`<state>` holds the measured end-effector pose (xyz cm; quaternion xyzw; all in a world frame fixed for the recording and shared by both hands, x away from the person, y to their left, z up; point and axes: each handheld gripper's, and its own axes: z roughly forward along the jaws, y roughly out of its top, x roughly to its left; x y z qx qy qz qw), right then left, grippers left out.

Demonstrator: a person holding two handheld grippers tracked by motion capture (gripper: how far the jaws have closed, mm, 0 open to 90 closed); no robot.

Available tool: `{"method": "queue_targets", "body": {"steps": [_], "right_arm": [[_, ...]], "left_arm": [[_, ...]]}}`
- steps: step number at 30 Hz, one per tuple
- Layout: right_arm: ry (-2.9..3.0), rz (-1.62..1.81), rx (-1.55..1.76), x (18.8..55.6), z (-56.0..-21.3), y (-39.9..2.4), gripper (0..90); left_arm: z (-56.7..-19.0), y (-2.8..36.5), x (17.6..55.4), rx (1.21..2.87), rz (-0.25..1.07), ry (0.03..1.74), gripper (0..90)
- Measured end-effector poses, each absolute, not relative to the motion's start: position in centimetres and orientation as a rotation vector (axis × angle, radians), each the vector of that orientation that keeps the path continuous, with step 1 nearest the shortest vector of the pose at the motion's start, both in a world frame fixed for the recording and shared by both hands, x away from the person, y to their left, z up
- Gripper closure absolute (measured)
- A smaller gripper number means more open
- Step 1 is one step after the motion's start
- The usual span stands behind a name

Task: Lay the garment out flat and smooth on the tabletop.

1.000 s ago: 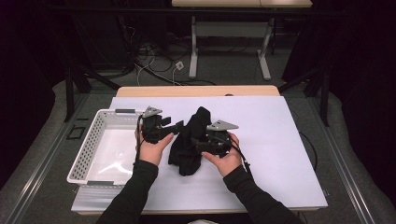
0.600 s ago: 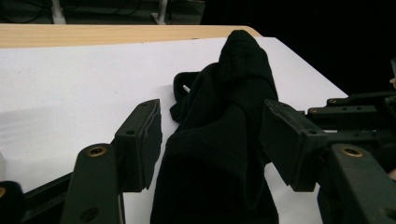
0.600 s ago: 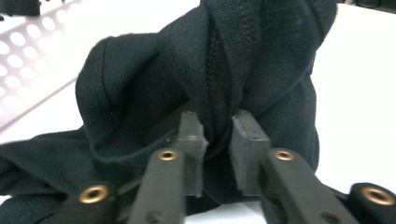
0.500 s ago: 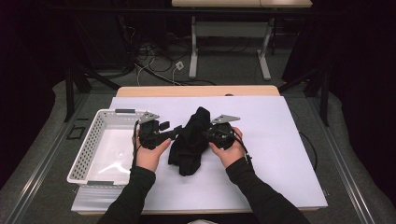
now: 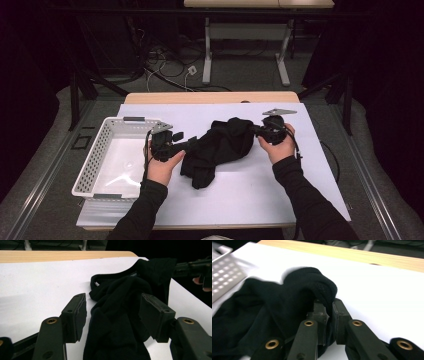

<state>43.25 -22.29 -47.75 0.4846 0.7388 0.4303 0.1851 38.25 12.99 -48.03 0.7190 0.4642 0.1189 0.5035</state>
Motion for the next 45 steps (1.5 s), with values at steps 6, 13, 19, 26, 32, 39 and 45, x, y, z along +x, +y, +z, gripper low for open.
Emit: {"method": "queue_targets", "body": {"steps": [6, 13, 19, 26, 32, 39, 45], "right_arm": [[2.003, 1.182, 1.445, 44.3, -47.4, -26.0, 83.7], [1.935, 1.158, 1.545, 45.2, -48.1, -28.5, 82.1], [1.945, 1.126, 1.554, 45.2, -48.8, -28.3, 68.0], [1.961, 1.137, 1.494, 44.3, -48.3, -27.4, 58.8], [2.032, 1.151, 1.411, 42.9, -48.7, -25.4, 56.3], [2.14, 1.162, 1.327, 40.6, -49.6, -22.8, 54.4], [2.236, 1.159, 1.281, 38.5, -51.2, -20.8, 54.0]], "left_arm": [[-48.2, 12.4, 38.3, 1.747, 0.282, 1.114, 38.7], [-48.5, 11.9, 38.4, 1.759, 0.272, 1.109, 38.8], [-48.8, 11.8, 38.3, 1.766, 0.262, 1.1, 38.8], [-49.0, 11.8, 37.7, 1.76, 0.261, 1.087, 38.9], [-49.0, 11.7, 37.0, 1.762, 0.264, 1.061, 39.0], [-49.0, 11.8, 36.2, 1.753, 0.269, 1.043, 39.0], [-49.0, 11.9, 35.6, 1.755, 0.239, 1.026, 39.4]]}}
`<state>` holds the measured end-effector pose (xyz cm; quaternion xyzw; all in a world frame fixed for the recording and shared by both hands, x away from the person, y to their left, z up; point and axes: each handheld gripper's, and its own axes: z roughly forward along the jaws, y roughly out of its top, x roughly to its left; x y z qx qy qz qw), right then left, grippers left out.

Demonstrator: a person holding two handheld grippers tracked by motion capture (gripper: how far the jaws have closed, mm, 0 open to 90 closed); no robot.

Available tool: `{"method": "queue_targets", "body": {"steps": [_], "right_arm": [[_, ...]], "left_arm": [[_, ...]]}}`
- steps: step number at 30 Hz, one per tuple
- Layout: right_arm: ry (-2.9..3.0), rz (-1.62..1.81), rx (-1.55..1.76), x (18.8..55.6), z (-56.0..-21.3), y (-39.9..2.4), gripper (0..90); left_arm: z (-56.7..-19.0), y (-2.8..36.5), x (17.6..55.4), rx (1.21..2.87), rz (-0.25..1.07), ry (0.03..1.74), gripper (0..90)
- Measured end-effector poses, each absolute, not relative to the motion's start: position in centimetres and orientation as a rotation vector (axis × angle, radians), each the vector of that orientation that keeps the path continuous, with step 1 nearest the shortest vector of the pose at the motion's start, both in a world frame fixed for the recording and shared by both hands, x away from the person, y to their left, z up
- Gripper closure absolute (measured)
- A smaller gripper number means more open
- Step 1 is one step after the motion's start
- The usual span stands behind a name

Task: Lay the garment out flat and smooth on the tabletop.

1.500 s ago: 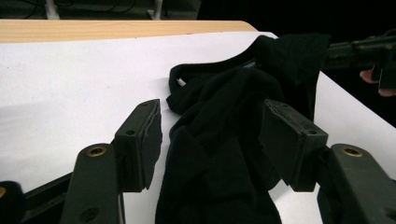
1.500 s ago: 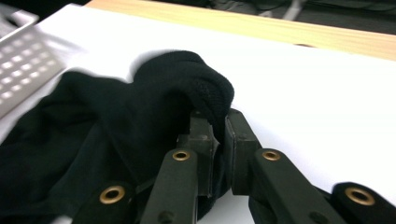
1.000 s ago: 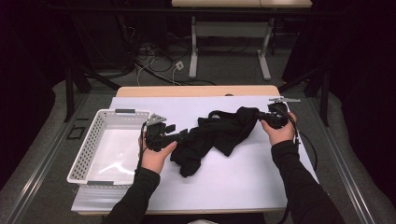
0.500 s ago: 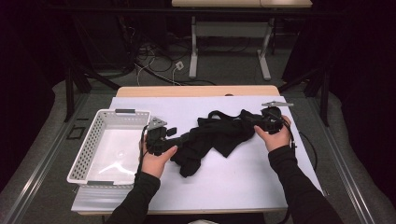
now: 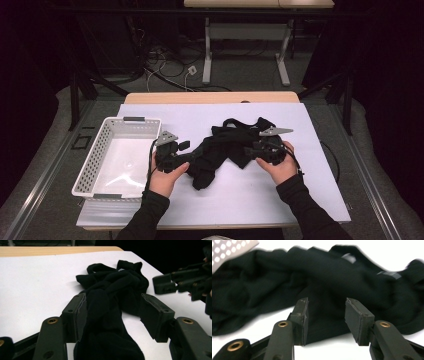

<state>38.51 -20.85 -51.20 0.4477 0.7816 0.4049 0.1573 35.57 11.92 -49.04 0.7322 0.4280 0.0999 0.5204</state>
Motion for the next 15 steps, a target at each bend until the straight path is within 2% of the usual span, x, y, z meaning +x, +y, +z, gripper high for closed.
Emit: {"method": "queue_targets", "body": {"steps": [15], "right_arm": [[2.331, 1.073, 1.241, 36.9, -54.8, -18.0, 50.3]], "left_arm": [[-49.6, 11.9, 34.4, 1.768, 0.221, 1.042, 39.4]]}}
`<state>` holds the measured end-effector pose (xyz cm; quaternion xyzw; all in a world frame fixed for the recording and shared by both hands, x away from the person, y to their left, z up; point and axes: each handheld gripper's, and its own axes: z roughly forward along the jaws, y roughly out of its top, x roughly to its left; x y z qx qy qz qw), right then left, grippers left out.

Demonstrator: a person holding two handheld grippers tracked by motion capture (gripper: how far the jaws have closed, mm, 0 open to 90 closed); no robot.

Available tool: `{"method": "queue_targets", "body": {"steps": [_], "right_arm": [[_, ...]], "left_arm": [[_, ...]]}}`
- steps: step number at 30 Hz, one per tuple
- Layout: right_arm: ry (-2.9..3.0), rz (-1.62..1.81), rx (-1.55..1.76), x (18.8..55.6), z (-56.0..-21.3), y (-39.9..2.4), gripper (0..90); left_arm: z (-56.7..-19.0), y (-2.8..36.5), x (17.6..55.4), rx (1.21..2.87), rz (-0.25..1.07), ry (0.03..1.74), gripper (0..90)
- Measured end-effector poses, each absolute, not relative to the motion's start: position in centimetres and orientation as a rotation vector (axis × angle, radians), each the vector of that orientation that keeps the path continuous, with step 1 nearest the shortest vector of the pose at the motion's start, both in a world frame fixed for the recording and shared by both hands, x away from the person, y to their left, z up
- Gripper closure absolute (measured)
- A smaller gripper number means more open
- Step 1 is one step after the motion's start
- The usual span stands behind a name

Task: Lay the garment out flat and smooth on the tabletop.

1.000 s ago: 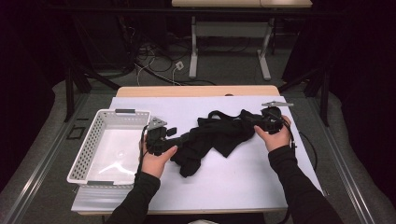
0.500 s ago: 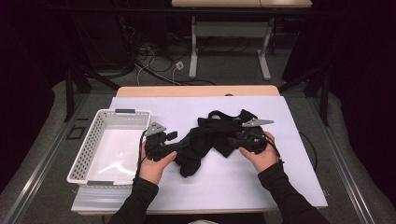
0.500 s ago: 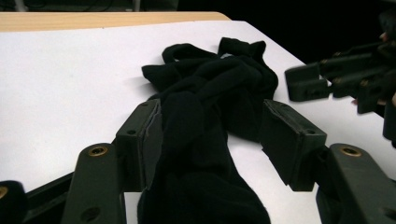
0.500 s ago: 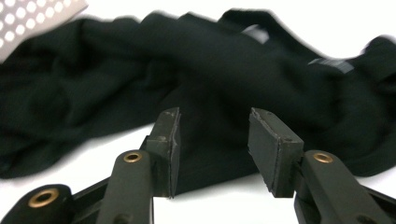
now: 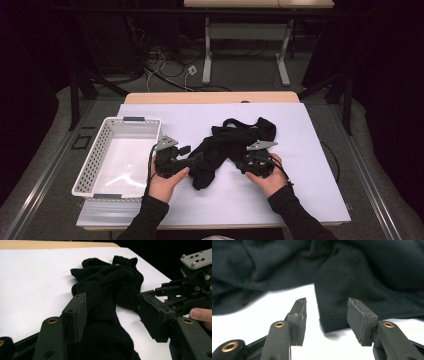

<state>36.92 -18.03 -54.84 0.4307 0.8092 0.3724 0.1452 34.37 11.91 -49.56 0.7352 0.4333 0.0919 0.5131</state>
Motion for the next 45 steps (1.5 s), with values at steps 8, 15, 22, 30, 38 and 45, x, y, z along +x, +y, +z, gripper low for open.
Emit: {"method": "queue_targets", "body": {"steps": [8, 15, 22, 30, 38, 45], "right_arm": [[2.317, 0.942, 1.151, 36.8, -55.7, -17.4, 72.3], [2.328, 1.002, 1.216, 37.0, -55.4, -18.9, 86.5], [2.228, 1.085, 1.306, 37.0, -53.7, -22.8, 86.8], [2.079, 1.155, 1.445, 37.6, -52.6, -28.0, 86.9], [1.958, 1.149, 1.532, 37.9, -52.1, -31.7, 86.8], [1.885, 1.153, 1.587, 38.0, -52.1, -33.8, 86.8]], "left_arm": [[-50.3, 12.0, 34.3, 1.779, 0.216, 1.069, 35.2], [-50.3, 12.1, 34.2, 1.782, 0.221, 1.069, 32.5], [-50.1, 12.4, 34.1, 1.777, 0.228, 1.066, 32.3], [-50.0, 12.4, 34.0, 1.77, 0.225, 1.068, 32.3], [-50.0, 12.2, 34.0, 1.778, 0.221, 1.058, 32.3], [-50.2, 12.0, 34.0, 1.791, 0.217, 1.051, 32.3]]}}
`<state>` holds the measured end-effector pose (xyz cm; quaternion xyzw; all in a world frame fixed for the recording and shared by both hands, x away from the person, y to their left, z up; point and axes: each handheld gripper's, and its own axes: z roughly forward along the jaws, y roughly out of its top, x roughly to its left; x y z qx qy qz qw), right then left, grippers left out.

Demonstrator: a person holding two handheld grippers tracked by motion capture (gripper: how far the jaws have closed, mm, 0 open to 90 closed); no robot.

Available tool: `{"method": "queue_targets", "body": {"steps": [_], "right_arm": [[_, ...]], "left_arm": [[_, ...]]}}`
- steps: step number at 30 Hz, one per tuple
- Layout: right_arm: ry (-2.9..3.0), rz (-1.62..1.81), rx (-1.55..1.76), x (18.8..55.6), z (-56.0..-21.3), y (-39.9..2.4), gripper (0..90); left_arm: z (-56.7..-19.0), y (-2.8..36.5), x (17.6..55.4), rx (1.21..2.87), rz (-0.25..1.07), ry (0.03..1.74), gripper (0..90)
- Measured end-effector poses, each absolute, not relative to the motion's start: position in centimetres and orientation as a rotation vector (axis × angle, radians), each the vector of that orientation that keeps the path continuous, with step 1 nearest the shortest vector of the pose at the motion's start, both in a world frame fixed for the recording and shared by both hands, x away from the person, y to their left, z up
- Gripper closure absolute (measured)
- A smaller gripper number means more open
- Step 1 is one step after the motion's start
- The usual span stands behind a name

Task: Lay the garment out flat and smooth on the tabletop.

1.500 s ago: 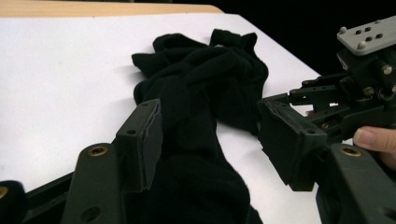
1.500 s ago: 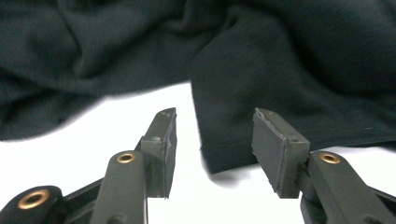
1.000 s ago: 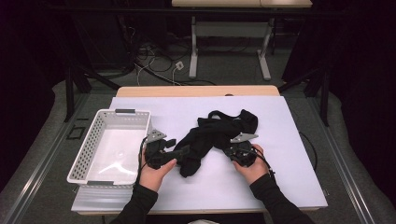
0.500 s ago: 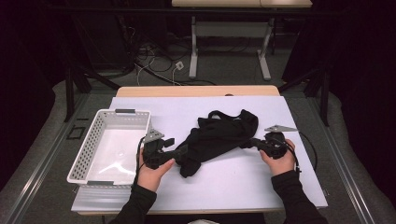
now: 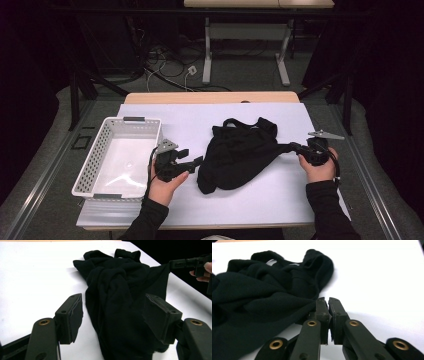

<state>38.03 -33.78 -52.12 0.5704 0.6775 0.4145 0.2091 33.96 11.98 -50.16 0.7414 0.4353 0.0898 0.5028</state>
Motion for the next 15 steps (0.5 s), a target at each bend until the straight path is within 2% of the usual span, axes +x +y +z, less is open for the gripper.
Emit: {"method": "queue_targets", "body": {"steps": [5, 15], "right_arm": [[1.874, 1.152, 1.607, 38.0, -52.3, -34.2, 85.3], [1.937, 1.139, 1.572, 37.7, -52.2, -32.9, 60.3]], "left_arm": [[-50.2, 11.9, 33.9, 1.792, 0.216, 1.048, 32.4], [-50.3, 11.7, 33.9, 1.803, 0.196, 1.055, 32.4]]}}
